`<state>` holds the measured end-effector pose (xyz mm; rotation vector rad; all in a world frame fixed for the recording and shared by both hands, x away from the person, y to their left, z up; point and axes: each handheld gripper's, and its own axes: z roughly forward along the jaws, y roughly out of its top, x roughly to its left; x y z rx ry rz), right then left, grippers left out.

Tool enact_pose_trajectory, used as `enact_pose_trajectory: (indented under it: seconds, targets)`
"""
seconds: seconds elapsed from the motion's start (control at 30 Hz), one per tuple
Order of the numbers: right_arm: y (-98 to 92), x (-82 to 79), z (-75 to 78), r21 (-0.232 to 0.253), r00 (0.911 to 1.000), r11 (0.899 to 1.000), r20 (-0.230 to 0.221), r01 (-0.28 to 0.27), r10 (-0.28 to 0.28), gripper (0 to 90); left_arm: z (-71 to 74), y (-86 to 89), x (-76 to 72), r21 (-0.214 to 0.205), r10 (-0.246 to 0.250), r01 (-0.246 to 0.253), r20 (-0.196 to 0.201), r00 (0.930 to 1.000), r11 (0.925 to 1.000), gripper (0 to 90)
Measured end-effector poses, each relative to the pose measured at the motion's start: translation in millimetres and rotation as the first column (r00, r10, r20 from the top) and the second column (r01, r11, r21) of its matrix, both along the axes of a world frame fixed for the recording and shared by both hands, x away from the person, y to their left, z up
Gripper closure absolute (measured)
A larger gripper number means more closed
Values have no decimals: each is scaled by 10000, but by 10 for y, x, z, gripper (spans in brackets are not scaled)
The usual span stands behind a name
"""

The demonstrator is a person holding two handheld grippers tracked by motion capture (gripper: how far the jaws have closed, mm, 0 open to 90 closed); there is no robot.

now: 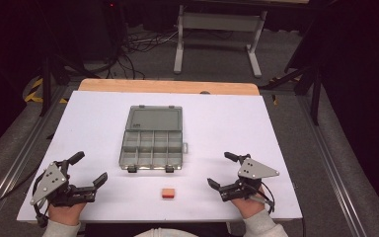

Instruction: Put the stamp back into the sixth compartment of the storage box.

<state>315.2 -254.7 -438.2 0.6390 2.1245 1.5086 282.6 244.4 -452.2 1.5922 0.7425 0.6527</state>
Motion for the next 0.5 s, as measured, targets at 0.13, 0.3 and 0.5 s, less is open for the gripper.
enact_pose_trajectory:
  seconds: [0.13, 0.3, 0.5]
  targets:
    - [-62, -29, 4, 442, 9983, 9985, 458, 330, -350, 2, -8, 0, 9, -93, 79, -80, -127, 9999, 9999, 30]
    - [-64, -45, 7, 458, 9979, 9986, 568, 280, -306, 3, -10, -15, 11, -5, 10, -10, -138, 9999, 10000, 38]
    - [-56, -55, 10, 421, 9979, 9988, 584, 256, -280, 22, 5, -33, 22, 50, -251, 252, -135, 9996, 9997, 42]
